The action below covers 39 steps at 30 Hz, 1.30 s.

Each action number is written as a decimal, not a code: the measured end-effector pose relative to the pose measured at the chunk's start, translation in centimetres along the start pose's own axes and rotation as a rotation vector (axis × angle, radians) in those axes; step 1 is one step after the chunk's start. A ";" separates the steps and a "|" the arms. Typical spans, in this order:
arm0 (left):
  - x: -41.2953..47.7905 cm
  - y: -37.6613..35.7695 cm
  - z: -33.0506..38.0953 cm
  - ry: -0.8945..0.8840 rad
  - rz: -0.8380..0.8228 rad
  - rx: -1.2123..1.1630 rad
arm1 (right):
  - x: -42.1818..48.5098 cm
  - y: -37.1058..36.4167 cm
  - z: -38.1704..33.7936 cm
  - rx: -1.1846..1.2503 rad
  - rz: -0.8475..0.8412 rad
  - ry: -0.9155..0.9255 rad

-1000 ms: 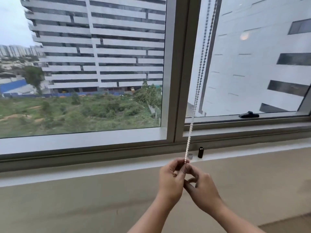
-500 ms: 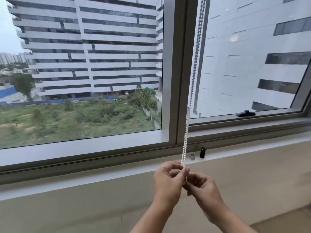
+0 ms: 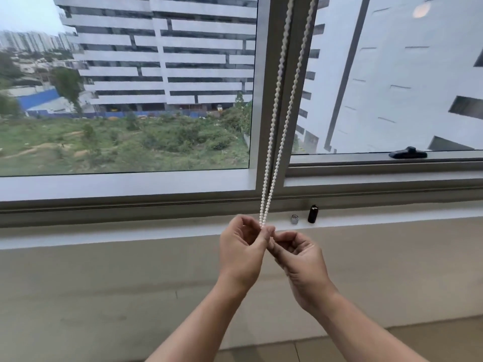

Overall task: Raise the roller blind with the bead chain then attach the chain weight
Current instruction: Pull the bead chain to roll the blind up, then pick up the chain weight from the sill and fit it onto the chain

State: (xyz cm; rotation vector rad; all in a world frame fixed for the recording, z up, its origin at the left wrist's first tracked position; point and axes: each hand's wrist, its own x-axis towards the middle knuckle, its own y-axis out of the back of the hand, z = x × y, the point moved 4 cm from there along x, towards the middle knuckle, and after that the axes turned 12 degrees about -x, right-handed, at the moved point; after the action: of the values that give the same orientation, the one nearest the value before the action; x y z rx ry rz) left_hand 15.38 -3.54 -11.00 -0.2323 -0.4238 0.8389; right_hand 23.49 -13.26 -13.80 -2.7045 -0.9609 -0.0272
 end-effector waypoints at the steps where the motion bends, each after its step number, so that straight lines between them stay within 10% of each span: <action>1: 0.1 -0.3 -0.4 -0.002 0.021 -0.024 | 0.4 0.6 0.0 -0.021 -0.014 -0.005; 22: 3.2 -5.3 -7.4 0.065 0.120 -0.007 | 9.6 11.8 4.1 -0.380 -0.072 -0.243; 28: 6.2 -4.7 -11.7 0.418 -0.021 0.448 | 13.6 16.0 4.5 -0.530 0.207 -0.214; 39: 12.5 -7.7 -17.6 0.224 -0.180 0.963 | 18.5 18.3 6.0 -0.854 0.337 -0.137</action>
State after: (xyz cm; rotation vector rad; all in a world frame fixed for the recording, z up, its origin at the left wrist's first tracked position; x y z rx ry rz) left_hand 35.87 0.32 -20.53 0.5930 0.1929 0.7473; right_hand 48.88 -13.86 -22.08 -3.6644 -0.5822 -0.2375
